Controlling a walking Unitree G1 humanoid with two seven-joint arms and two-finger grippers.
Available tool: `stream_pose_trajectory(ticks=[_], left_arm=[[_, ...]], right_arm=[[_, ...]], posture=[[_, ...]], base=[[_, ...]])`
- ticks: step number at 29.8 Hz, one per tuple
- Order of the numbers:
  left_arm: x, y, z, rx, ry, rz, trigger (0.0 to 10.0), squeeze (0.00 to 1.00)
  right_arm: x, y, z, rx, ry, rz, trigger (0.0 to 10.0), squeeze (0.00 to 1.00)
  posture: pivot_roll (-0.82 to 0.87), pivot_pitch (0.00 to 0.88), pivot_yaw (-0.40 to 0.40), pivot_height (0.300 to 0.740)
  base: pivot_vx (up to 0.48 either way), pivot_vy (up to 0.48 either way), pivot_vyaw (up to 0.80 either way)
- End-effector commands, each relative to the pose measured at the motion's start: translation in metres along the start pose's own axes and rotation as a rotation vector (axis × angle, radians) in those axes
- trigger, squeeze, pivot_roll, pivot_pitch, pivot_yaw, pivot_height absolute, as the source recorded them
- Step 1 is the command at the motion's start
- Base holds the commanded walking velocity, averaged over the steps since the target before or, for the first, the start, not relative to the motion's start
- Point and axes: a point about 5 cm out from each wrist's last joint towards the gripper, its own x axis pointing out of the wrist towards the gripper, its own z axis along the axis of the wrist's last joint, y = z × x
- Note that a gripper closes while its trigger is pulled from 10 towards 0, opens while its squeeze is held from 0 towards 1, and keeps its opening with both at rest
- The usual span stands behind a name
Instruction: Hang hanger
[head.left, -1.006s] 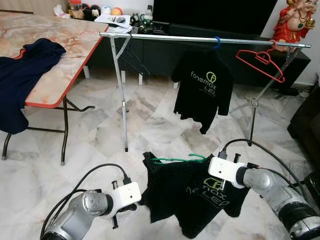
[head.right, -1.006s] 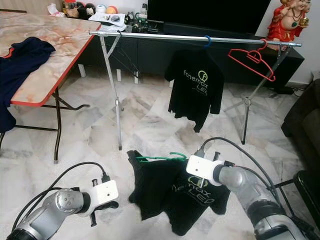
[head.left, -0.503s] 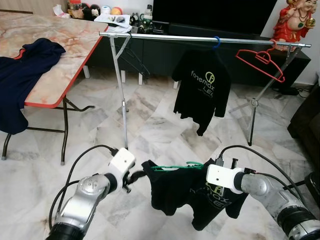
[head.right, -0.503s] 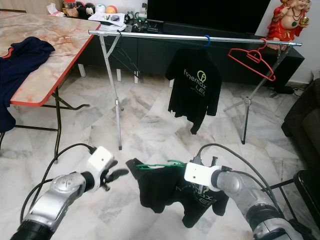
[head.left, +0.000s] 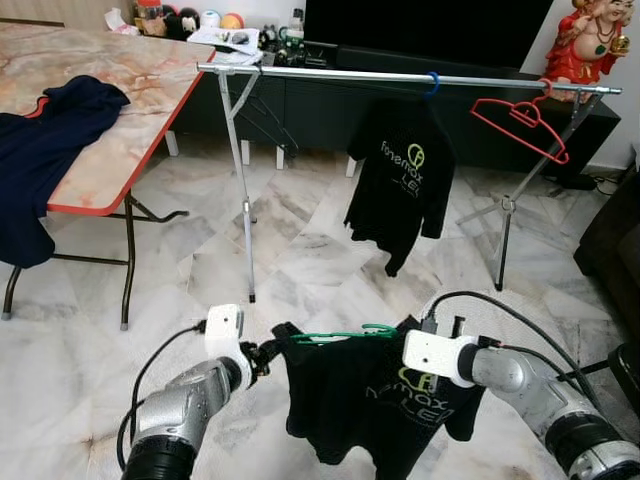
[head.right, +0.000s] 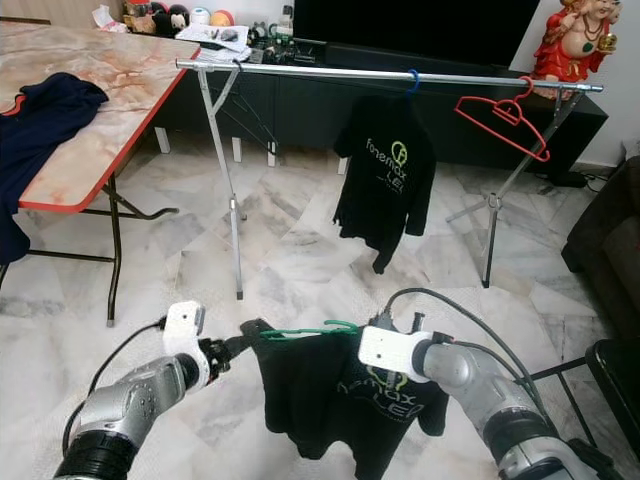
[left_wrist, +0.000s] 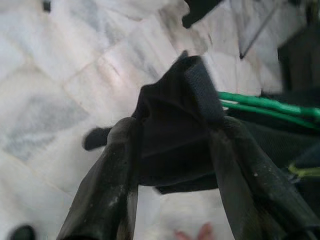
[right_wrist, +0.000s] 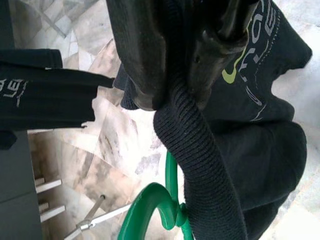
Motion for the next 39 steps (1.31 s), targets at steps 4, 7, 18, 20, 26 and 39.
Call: stream_pose_trajectory(ticks=[4, 7, 18, 20, 26, 39], left_arm=[[0.003, -0.004, 0.006, -0.071, -0.032, 0.01, 10.0, 0.0], [0.004, -0.008, 0.008, -0.078, -0.041, -0.008, 10.0, 0.0], [0.006, -0.017, -0.002, -0.008, 0.03, -0.044, 10.0, 0.0], [0.006, -0.016, -0.004, -0.018, 0.036, -0.028, 10.0, 0.0], [0.008, -0.014, -0.002, -0.036, 0.031, -0.009, 10.0, 0.0], [0.01, -0.018, 0.001, -0.071, -0.002, -0.021, 10.0, 0.0]], right_arm=[[-0.002, -0.001, 0.002, -0.001, -0.024, -0.008, 10.0, 0.0], [-0.001, -0.001, 0.002, 0.0, -0.024, -0.009, 10.0, 0.0], [0.0, 0.002, 0.003, -0.007, -0.023, 0.003, 10.0, 0.0], [0.0, 0.002, 0.005, -0.007, -0.027, 0.001, 10.0, 0.0], [0.0, -0.002, 0.006, -0.01, -0.034, -0.008, 10.0, 0.0], [0.002, 0.001, 0.01, -0.013, -0.053, 0.009, 10.0, 0.0]], posture=[[0.03, 0.11, -0.124, 0.74], [0.03, 0.11, -0.124, 0.74], [0.03, 0.111, -0.123, 0.74], [0.03, 0.11, -0.123, 0.74], [0.03, 0.11, -0.123, 0.74], [0.03, 0.108, -0.126, 0.74]], base=[[0.0, 0.0, 0.0], [0.0, 0.0, 0.0], [0.0, 0.0, 0.0], [0.0, 0.0, 0.0], [0.0, 0.0, 0.0], [0.0, 0.0, 0.0]])
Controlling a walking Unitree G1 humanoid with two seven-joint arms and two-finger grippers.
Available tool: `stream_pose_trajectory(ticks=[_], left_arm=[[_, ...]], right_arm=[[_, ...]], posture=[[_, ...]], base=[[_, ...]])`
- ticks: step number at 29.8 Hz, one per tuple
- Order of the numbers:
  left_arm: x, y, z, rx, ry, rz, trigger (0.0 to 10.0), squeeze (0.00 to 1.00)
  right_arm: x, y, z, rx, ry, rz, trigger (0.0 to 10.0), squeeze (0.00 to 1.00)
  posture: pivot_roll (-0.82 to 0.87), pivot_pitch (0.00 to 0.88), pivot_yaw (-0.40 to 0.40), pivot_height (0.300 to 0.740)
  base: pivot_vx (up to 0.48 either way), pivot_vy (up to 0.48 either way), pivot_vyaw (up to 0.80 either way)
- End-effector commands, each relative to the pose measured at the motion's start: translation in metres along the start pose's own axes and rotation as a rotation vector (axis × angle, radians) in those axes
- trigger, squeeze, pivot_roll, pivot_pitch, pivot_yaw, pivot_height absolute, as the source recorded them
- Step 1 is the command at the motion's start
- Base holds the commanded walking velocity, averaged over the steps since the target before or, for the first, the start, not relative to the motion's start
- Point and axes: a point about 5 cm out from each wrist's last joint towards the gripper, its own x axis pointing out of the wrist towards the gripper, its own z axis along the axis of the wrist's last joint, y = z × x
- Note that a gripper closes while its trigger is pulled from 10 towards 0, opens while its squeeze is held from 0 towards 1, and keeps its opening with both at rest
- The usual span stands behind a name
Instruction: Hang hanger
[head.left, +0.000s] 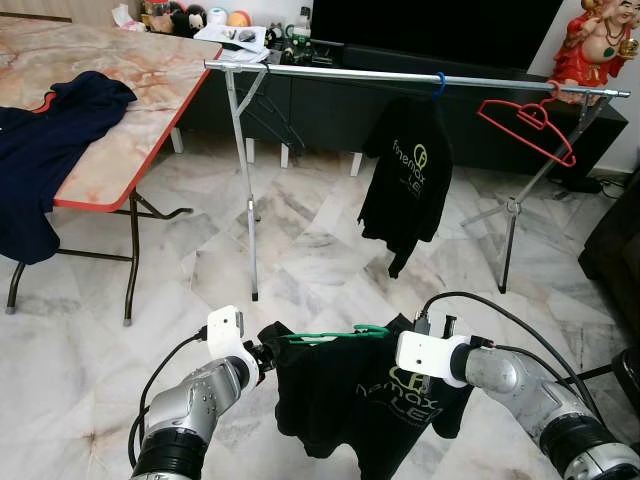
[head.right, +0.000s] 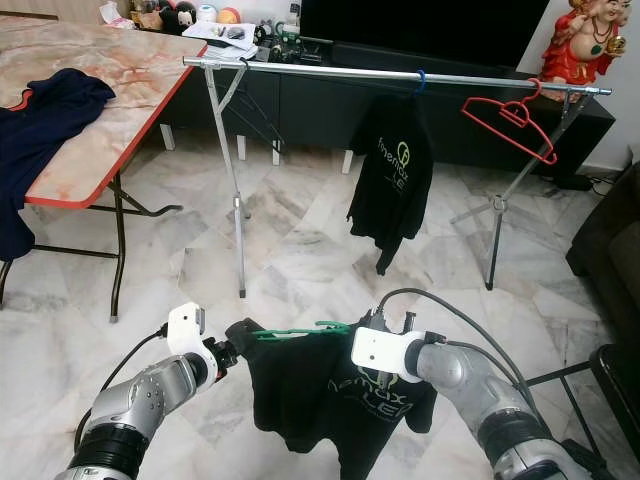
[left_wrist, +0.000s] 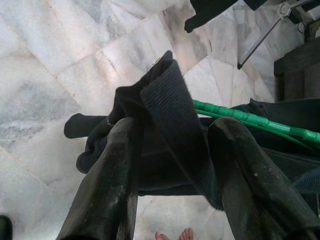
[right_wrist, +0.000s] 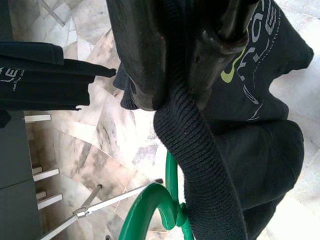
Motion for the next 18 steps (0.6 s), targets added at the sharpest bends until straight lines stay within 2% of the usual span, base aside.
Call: stream_pose_trajectory(ticks=[1, 12, 13, 14, 15, 16, 17, 18], left_arm=[[0.0031, -0.008, 0.001, -0.008, -0.006, -0.025, 10.0, 0.0], [0.0041, -0.0106, 0.0002, 0.001, -0.006, -0.038, 10.0, 0.0], [0.0044, -0.0106, -0.0007, 0.0, -0.001, -0.038, 5.6, 0.0], [0.0047, -0.0106, -0.0019, -0.001, 0.008, -0.037, 4.5, 0.0], [0.0049, -0.0107, -0.0028, -0.002, 0.014, -0.037, 4.5, 0.0], [0.0051, -0.0107, -0.0036, -0.003, 0.021, -0.037, 3.2, 0.0], [0.0052, -0.0107, -0.0043, -0.003, 0.025, -0.037, 2.6, 0.0], [0.0052, -0.0107, -0.0043, -0.003, 0.025, -0.037, 2.6, 0.0]], right_arm=[[-0.0005, -0.0006, 0.004, -0.005, -0.027, 0.001, 10.0, 0.0], [-0.0009, 0.0007, 0.0056, -0.01, -0.038, 0.014, 10.0, 0.0], [-0.001, 0.0005, 0.0057, -0.011, -0.039, 0.015, 10.0, 0.0], [-0.001, 0.0003, 0.0058, -0.012, -0.039, 0.014, 10.0, 0.0], [-0.001, 0.0002, 0.0058, -0.013, -0.039, 0.013, 10.0, 0.0], [-0.001, 0.0, 0.0059, -0.013, -0.039, 0.012, 10.0, 0.0], [-0.0011, -0.0002, 0.0059, -0.013, -0.039, 0.012, 10.0, 0.0], [-0.0011, -0.0002, 0.0059, -0.013, -0.039, 0.012, 10.0, 0.0]], posture=[[0.03, 0.109, -0.126, 0.74], [0.02, 0.11, -0.127, 0.74], [0.03, 0.11, -0.127, 0.74], [0.02, 0.11, -0.127, 0.74], [0.02, 0.109, -0.127, 0.74], [0.02, 0.109, -0.128, 0.74], [0.02, 0.109, -0.128, 0.74], [0.02, 0.109, -0.128, 0.74]], base=[[0.0, 0.0, 0.0], [0.0, 0.0, 0.0], [0.0, 0.0, 0.0], [0.0, 0.0, 0.0], [0.0, 0.0, 0.0], [0.0, 0.0, 0.0], [0.0, 0.0, 0.0], [0.0, 0.0, 0.0]])
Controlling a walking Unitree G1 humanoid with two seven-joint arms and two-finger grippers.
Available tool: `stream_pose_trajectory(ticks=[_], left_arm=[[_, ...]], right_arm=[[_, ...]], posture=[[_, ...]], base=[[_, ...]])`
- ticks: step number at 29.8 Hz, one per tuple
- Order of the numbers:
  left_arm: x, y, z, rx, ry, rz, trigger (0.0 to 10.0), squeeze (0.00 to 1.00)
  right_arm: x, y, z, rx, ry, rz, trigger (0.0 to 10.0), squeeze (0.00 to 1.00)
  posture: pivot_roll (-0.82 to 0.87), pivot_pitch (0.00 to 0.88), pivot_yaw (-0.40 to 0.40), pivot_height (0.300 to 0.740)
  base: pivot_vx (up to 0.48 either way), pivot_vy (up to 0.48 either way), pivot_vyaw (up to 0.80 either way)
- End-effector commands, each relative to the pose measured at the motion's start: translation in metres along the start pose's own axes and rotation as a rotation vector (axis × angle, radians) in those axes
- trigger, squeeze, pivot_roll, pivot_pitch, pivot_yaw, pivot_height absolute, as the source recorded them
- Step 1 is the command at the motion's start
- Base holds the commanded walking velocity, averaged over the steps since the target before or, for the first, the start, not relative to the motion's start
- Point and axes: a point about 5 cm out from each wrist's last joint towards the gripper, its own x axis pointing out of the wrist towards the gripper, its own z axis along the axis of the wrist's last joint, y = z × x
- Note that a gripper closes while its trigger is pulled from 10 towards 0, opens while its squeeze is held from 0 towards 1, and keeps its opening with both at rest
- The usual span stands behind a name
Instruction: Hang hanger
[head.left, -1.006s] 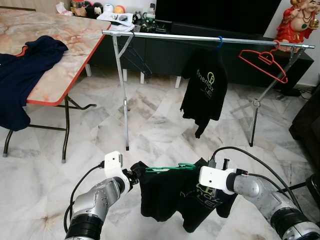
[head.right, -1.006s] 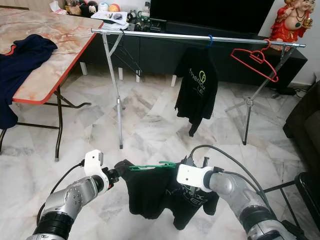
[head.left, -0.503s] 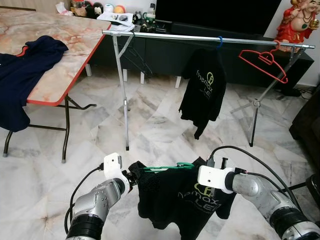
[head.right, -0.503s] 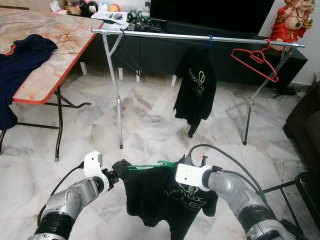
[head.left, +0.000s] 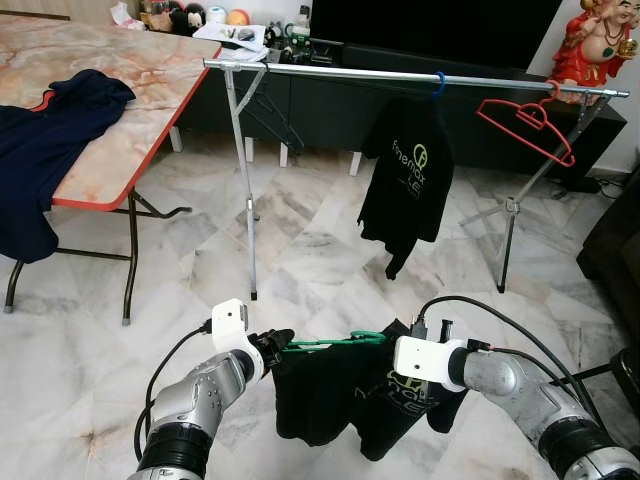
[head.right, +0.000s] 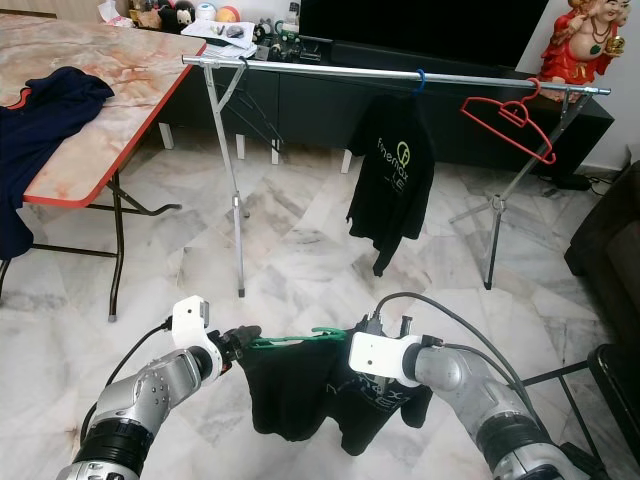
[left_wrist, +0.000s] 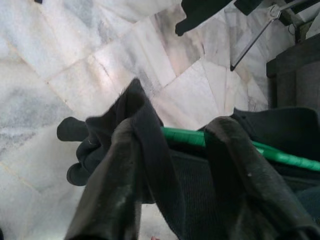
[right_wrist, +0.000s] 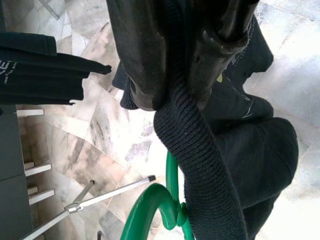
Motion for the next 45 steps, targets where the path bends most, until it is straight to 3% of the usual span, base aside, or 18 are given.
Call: stream_pose_trajectory(ticks=[1, 3, 26, 32, 34, 35, 45], left_arm=[[0.002, -0.003, -0.008, -0.007, 0.045, -0.011, 1.1, 0.0], [0.002, -0.003, -0.01, -0.009, 0.053, -0.011, 0.0, 0.0], [0.004, -0.005, -0.009, -0.015, 0.02, -0.012, 0.0, 0.0], [0.001, 0.014, 0.006, -0.082, -0.106, 0.161, 0.0, 0.0], [-0.001, 0.023, 0.011, -0.119, -0.145, 0.233, 0.0, 0.0], [-0.005, 0.034, 0.017, -0.156, -0.198, 0.302, 0.0, 0.0], [-0.013, 0.057, 0.02, -0.224, -0.259, 0.494, 0.0, 0.0]], right_arm=[[-0.002, -0.005, 0.003, -0.008, -0.022, -0.02, 10.0, 0.0], [-0.002, -0.006, 0.004, -0.007, -0.022, -0.023, 10.0, 0.0], [-0.003, -0.008, 0.004, -0.008, -0.023, -0.032, 10.0, 0.0], [-0.005, -0.009, -0.001, 0.033, -0.003, -0.077, 10.0, 0.0], [-0.006, -0.009, -0.004, 0.081, 0.008, -0.102, 10.0, 0.0], [-0.009, 0.0, -0.012, 0.124, 0.031, -0.075, 10.0, 0.0], [-0.021, 0.023, -0.034, 0.201, 0.108, -0.05, 10.0, 0.0]], posture=[[0.02, 0.109, -0.127, 0.74], [0.02, 0.108, -0.127, 0.74], [0.02, 0.109, -0.127, 0.74], [0.02, 0.108, -0.132, 0.74], [0.02, 0.109, -0.132, 0.74], [0.02, 0.11, -0.132, 0.74], [0.01, 0.108, -0.133, 0.74]], base=[[0.0, 0.0, 0.0], [0.0, 0.0, 0.0], [0.0, 0.0, 0.0], [0.0, 0.0, 0.0], [0.0, 0.0, 0.0], [0.0, 0.0, 0.0], [0.0, 0.0, 0.0]])
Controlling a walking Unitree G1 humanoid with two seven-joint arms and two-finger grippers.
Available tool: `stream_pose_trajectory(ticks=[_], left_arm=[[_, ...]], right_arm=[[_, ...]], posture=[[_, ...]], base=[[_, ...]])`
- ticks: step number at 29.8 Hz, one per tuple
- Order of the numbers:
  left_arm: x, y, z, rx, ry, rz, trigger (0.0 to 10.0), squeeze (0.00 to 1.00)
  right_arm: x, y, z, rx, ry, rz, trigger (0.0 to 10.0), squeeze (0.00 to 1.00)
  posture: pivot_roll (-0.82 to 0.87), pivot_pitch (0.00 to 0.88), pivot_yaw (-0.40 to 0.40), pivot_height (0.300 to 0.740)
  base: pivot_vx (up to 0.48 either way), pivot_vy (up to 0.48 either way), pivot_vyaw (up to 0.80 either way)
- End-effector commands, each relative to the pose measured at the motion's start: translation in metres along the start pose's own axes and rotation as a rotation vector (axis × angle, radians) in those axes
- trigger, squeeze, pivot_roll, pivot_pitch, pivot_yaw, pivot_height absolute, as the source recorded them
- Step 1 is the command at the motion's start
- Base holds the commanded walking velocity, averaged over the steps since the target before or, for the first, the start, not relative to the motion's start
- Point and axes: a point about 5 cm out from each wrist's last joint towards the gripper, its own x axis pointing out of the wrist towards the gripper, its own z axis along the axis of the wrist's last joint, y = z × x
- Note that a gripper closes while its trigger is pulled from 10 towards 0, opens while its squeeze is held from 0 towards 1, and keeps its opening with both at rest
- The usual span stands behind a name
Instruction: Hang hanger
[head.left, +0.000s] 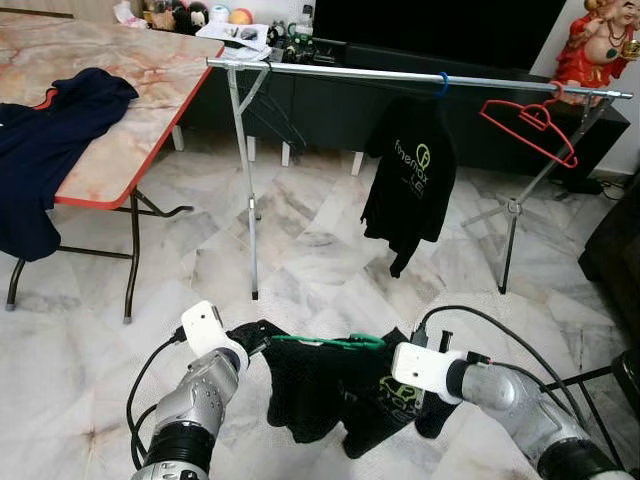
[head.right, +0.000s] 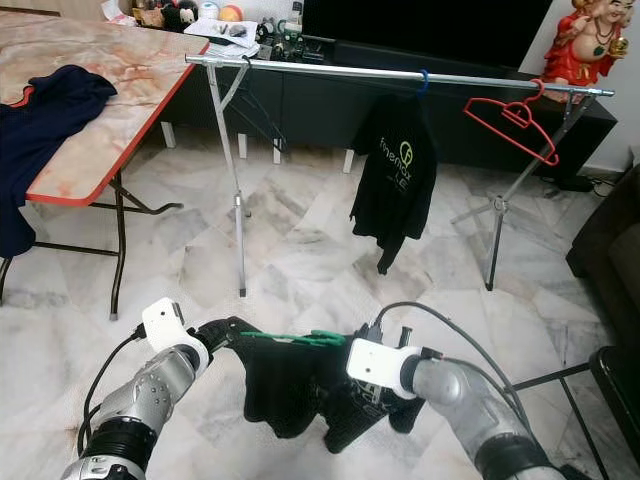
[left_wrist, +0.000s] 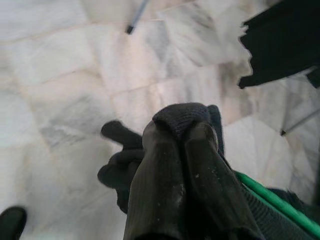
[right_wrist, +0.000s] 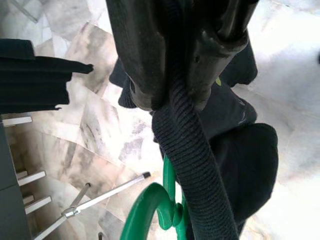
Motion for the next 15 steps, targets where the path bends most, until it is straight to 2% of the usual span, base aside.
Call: stream_pose_trajectory(ticks=[1, 3, 4, 6, 9, 12, 13, 15], left_arm=[[0.0, 0.026, 0.016, -0.026, -0.078, 0.138, 0.0, 0.0], [0.0, 0.025, 0.013, 0.007, -0.073, 0.136, 0.0, 0.0], [-0.001, 0.023, 0.014, 0.029, -0.096, 0.121, 0.0, 0.0], [-0.001, 0.022, 0.015, 0.031, -0.107, 0.111, 0.0, 0.0], [-0.003, 0.0, 0.021, 0.01, -0.146, -0.052, 0.0, 0.0], [-0.008, -0.018, 0.023, 0.073, -0.166, -0.191, 0.0, 0.0], [-0.008, -0.018, 0.023, 0.073, -0.166, -0.191, 0.0, 0.0], [-0.011, -0.03, 0.023, 0.104, -0.163, -0.284, 0.0, 0.0]], right_arm=[[-0.02, -0.008, -0.03, 0.1, 0.118, -0.051, 10.0, 0.0], [-0.021, -0.005, -0.034, 0.124, 0.154, -0.036, 10.0, 0.0], [-0.023, -0.003, -0.039, 0.111, 0.196, -0.016, 10.0, 0.0], [-0.023, -0.002, -0.041, 0.099, 0.207, -0.01, 10.0, 0.0], [-0.025, -0.001, -0.053, 0.016, 0.322, -0.022, 10.0, 0.0], [-0.022, 0.01, -0.056, 0.056, 0.352, 0.024, 10.0, 0.0], [-0.022, 0.01, -0.056, 0.056, 0.352, 0.024, 10.0, 0.0], [-0.018, 0.022, -0.056, 0.086, 0.361, 0.099, 10.0, 0.0]], posture=[[0.01, 0.106, -0.133, 0.74], [0.01, 0.105, -0.132, 0.74], [0.01, 0.104, -0.132, 0.74], [0.01, 0.104, -0.132, 0.74], [0.01, 0.106, -0.136, 0.74], [0.01, 0.107, -0.136, 0.74], [0.01, 0.107, -0.136, 0.74], [0.02, 0.107, -0.136, 0.74]], base=[[0.0, 0.0, 0.0], [0.0, 0.0, 0.0], [0.0, 0.0, 0.0], [0.0, 0.0, 0.0], [0.0, 0.0, 0.0], [0.0, 0.0, 0.0], [0.0, 0.0, 0.0], [0.0, 0.0, 0.0]])
